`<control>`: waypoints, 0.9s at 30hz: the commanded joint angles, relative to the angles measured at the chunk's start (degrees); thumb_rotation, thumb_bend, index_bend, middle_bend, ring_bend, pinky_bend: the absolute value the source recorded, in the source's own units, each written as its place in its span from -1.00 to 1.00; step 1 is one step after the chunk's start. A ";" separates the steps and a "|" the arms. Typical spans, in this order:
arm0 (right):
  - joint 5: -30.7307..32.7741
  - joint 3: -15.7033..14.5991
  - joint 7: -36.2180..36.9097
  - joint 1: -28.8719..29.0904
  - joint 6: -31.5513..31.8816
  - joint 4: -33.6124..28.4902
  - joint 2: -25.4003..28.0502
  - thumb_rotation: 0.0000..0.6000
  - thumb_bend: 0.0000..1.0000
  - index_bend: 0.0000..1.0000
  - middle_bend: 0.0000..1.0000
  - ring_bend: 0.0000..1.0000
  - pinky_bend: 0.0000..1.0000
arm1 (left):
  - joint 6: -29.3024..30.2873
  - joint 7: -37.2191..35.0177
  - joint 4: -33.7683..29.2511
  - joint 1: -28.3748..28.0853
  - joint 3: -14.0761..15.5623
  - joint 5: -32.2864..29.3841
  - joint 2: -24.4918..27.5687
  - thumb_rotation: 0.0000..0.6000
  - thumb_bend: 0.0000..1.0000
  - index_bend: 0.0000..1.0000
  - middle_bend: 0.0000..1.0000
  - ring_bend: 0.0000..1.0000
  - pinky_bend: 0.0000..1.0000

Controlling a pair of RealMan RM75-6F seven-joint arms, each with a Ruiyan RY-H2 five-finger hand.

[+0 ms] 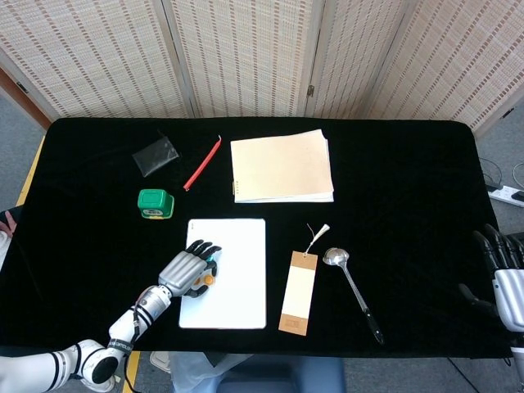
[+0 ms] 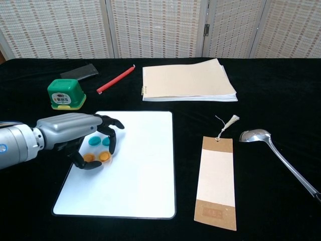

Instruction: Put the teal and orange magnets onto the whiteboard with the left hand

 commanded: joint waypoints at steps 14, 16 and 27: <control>-0.04 0.02 0.97 -0.07 0.03 0.13 0.10 1.00 -0.46 -1.00 -1.00 -1.00 -1.00 | 0.94 0.54 -1.34 -0.49 0.40 -1.45 0.20 1.00 -0.17 -0.36 -0.89 -1.00 -1.00; -0.01 0.11 0.96 -0.05 0.11 0.17 0.09 1.00 -0.46 -1.00 -1.00 -1.00 -1.00 | 2.38 -0.37 -2.42 0.00 0.13 -0.82 1.18 1.00 -0.17 -0.39 -0.90 -1.00 -1.00; 0.79 0.04 1.96 1.34 -3.31 -0.02 1.33 1.00 -0.46 -1.00 -1.00 -1.00 -1.00 | 18.68 -7.91 -8.92 9.35 -2.19 0.38 14.09 1.00 -0.16 -0.44 -0.90 -1.00 -1.00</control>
